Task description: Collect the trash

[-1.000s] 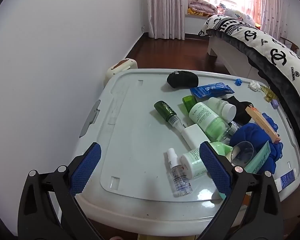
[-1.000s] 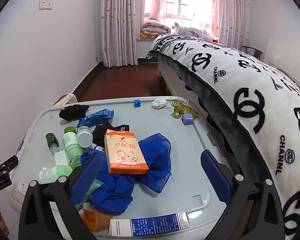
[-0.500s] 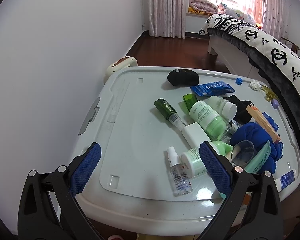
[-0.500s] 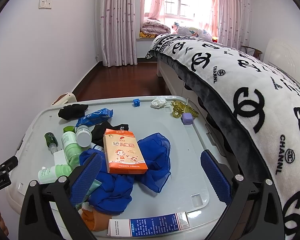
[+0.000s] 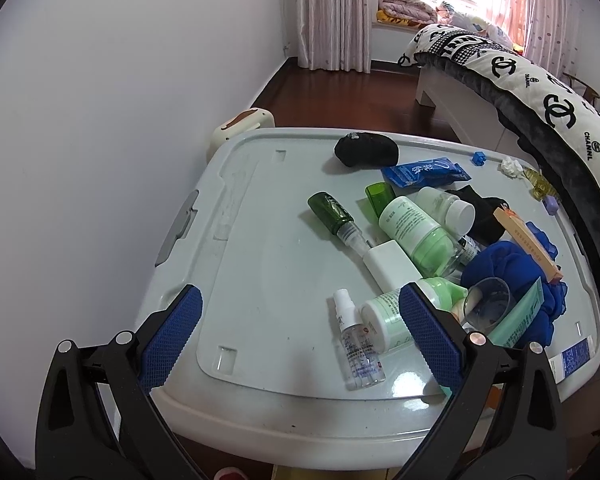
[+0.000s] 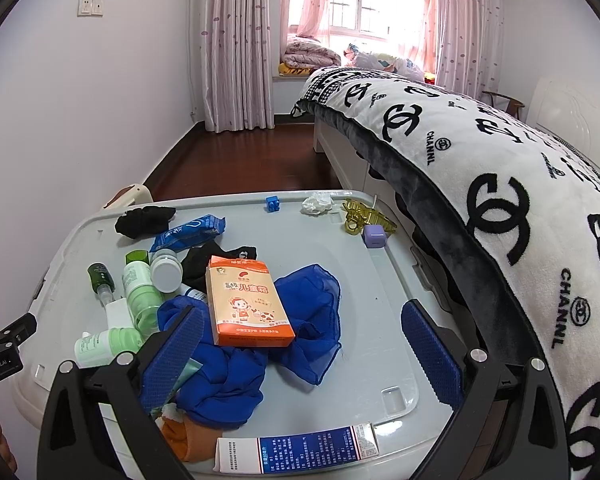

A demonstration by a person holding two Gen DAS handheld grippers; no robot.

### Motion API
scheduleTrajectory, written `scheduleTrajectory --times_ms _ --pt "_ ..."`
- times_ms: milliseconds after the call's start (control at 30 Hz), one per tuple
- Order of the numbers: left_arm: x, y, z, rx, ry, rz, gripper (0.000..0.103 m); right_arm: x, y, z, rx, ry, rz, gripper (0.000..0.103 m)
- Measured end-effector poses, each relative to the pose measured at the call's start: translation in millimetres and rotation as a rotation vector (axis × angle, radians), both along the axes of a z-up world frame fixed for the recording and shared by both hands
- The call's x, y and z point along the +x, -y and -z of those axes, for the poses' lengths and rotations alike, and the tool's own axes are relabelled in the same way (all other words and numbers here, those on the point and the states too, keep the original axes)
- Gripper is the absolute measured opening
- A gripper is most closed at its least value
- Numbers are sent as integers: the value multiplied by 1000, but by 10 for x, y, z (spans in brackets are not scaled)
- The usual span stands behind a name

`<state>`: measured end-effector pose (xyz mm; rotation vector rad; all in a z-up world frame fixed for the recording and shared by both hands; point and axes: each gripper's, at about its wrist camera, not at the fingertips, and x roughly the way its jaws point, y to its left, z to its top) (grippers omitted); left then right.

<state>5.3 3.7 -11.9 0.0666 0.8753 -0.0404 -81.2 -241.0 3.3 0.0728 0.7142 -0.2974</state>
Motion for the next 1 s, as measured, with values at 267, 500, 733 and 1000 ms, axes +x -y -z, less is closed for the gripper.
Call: scheduleTrajectory --times_ms 267,500,733,1000 --pt "10 -16 7 -3 -5 -2 96 0 -1 2 -1 -1 0 98" --pt "12 -26 9 -4 -7 -3 96 -1 -3 12 -3 -1 0 98" --pt "8 -30 18 -3 -9 -8 96 -2 2 20 -1 -4 -1 98" --pt "13 -37 26 -4 -10 -8 96 2 16 47 -1 -8 -2 98"
